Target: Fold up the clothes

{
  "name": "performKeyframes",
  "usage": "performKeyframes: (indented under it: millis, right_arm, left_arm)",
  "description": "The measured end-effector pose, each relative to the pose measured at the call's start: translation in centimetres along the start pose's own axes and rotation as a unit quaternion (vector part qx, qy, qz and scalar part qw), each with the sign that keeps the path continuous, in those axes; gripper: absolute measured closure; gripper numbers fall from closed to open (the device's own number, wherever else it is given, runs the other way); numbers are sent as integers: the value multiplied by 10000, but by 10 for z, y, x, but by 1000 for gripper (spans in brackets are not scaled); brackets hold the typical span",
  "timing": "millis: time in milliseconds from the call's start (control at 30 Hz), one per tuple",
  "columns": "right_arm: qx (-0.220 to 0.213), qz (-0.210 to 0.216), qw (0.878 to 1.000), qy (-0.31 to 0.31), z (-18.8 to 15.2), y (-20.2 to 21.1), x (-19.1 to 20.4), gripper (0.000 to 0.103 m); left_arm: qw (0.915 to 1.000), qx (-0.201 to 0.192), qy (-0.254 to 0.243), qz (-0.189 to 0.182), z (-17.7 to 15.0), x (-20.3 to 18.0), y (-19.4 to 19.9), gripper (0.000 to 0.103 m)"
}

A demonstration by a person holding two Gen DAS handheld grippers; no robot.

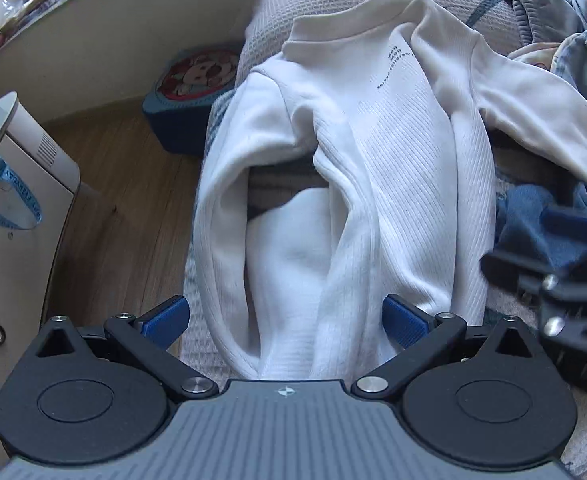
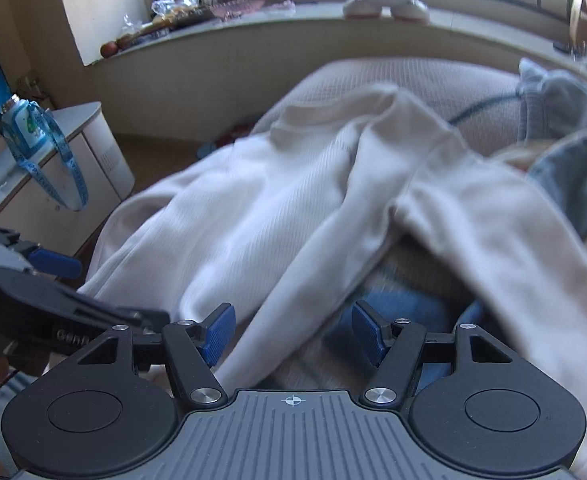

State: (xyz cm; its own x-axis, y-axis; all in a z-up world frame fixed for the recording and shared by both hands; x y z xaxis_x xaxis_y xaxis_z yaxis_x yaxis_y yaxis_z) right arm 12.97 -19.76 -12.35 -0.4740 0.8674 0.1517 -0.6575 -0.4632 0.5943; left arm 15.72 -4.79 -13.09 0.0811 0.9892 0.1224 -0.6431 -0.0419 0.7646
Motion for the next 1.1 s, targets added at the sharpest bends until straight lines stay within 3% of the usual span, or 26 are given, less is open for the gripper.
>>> performKeyframes:
  millis: [133,367,533,1100]
  right_arm:
    - [215,-132,9991,-352,-20,-4,-5,37]
    - [305,-324,9980,-452,-28,-3,-15,37]
    - [352,-407,9974,-485,-29,-3,-19,37]
    - [392,-430,9972,-466,-34,2,-18,37]
  left_arm:
    - [9998,2,163,-114,-6,2,-5,0]
    - [9879,426,1273,-772,-28,4,-27,0]
    - [9928,345,915,-697,-24,-5,-29,0]
    - [9883,513,1201,-783,-30,0,-36,0]
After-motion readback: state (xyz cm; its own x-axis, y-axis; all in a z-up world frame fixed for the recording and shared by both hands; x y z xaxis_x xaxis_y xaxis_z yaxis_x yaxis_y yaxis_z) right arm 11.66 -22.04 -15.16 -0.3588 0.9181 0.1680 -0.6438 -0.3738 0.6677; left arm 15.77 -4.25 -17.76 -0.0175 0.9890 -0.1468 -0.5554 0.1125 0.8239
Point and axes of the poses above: each gripper's, at about its wrist camera, not at the fingertips, and y roughly against the way its jaws point, x to its left, z to its top, the point moved 9 cm from there along -y, roughly the way its jaws point, and after that the axes turned 14 degrees about -x, right-handed, at the moved point
